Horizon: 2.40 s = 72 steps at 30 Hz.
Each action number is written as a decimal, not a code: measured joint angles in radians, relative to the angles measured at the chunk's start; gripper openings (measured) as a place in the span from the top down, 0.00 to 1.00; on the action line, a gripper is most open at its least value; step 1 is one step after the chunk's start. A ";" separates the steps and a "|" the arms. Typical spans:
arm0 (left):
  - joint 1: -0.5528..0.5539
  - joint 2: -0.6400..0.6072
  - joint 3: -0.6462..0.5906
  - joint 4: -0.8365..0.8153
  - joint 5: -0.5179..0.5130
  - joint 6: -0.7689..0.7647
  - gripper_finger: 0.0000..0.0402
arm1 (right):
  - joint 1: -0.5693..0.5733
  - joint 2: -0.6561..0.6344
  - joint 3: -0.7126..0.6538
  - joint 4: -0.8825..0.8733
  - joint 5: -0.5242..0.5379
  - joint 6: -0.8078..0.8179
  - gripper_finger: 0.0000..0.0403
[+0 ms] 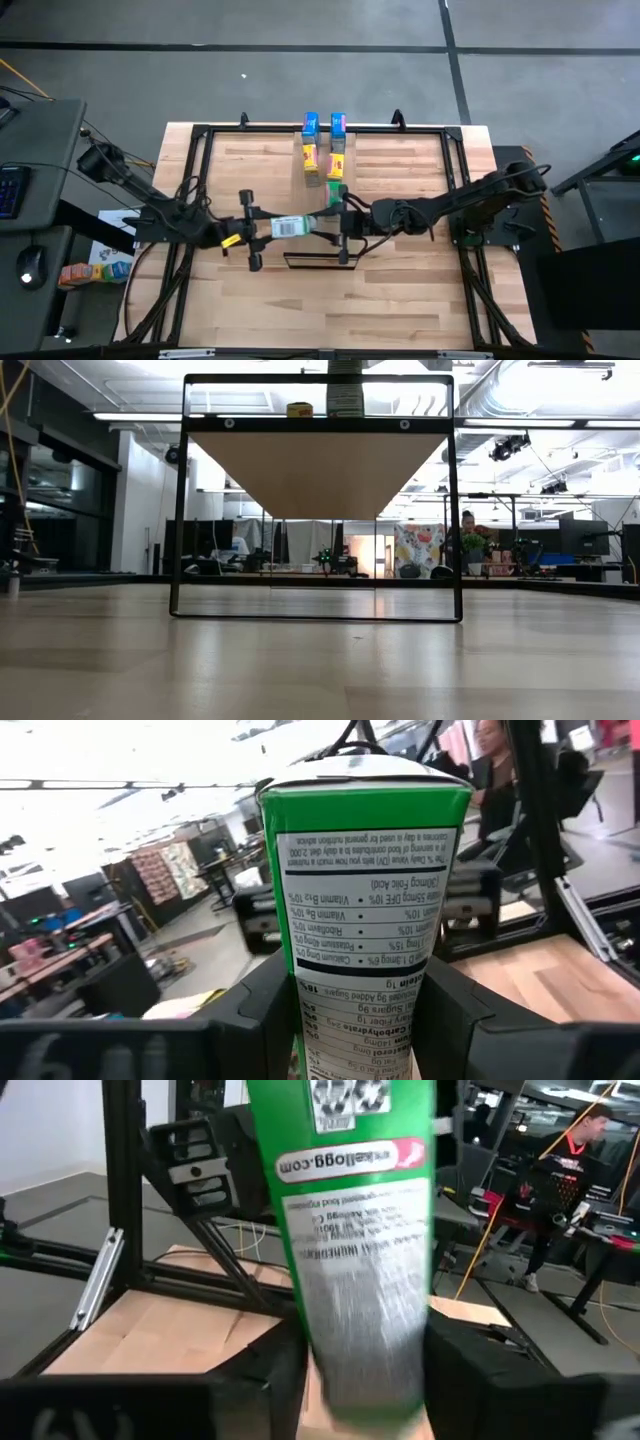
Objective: Stack cereal on shelf
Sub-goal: Put the green cereal box on the shelf
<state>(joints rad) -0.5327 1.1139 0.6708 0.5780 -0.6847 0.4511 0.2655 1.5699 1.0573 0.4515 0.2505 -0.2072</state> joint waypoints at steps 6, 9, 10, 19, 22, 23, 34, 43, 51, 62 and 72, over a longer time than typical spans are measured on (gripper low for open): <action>-0.096 -0.076 0.000 -0.107 -0.173 -0.017 0.67 | 0.007 -0.054 0.000 -0.071 -0.043 0.040 0.56; -0.138 -0.097 0.000 -0.193 -0.230 -0.120 0.67 | 0.008 -0.056 0.000 -0.076 -0.082 0.050 0.56; -0.149 -0.103 0.000 -0.232 -0.238 -0.163 0.67 | 0.007 -0.056 0.000 -0.077 -0.090 0.050 0.56; -0.198 -0.130 0.177 -0.644 -0.125 -0.516 0.67 | 0.006 -0.056 0.000 -0.084 -0.092 0.050 0.56; -0.163 -0.084 0.329 -0.907 -0.045 -0.679 0.67 | 0.006 -0.056 0.000 -0.082 -0.090 0.051 0.56; -0.143 -0.061 0.381 -1.016 -0.023 -0.741 0.67 | 0.006 -0.056 0.000 -0.081 -0.090 0.051 0.56; 0.044 0.293 0.869 -1.569 0.385 -0.942 0.67 | 0.005 -0.055 0.000 -0.081 -0.099 0.159 0.56; 0.035 0.362 0.969 -1.682 0.413 -0.943 0.67 | 0.016 -0.054 0.002 -0.074 -0.229 0.258 0.55; 0.027 0.361 0.970 -1.684 0.414 -0.945 0.67 | 0.016 -0.054 0.002 -0.088 -0.283 0.297 0.40; 0.028 0.382 0.944 -1.679 0.413 -0.921 0.67 | 0.016 -0.035 0.002 -0.041 -0.200 0.327 0.23; 0.032 0.428 0.946 -1.631 0.358 -0.890 0.67 | 0.019 0.006 0.002 -0.021 -0.202 0.342 0.22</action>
<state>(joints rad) -0.5009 1.5415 1.6165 -1.0529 -0.3263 -0.4393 0.2844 1.5757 1.0592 0.4308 0.0486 0.1349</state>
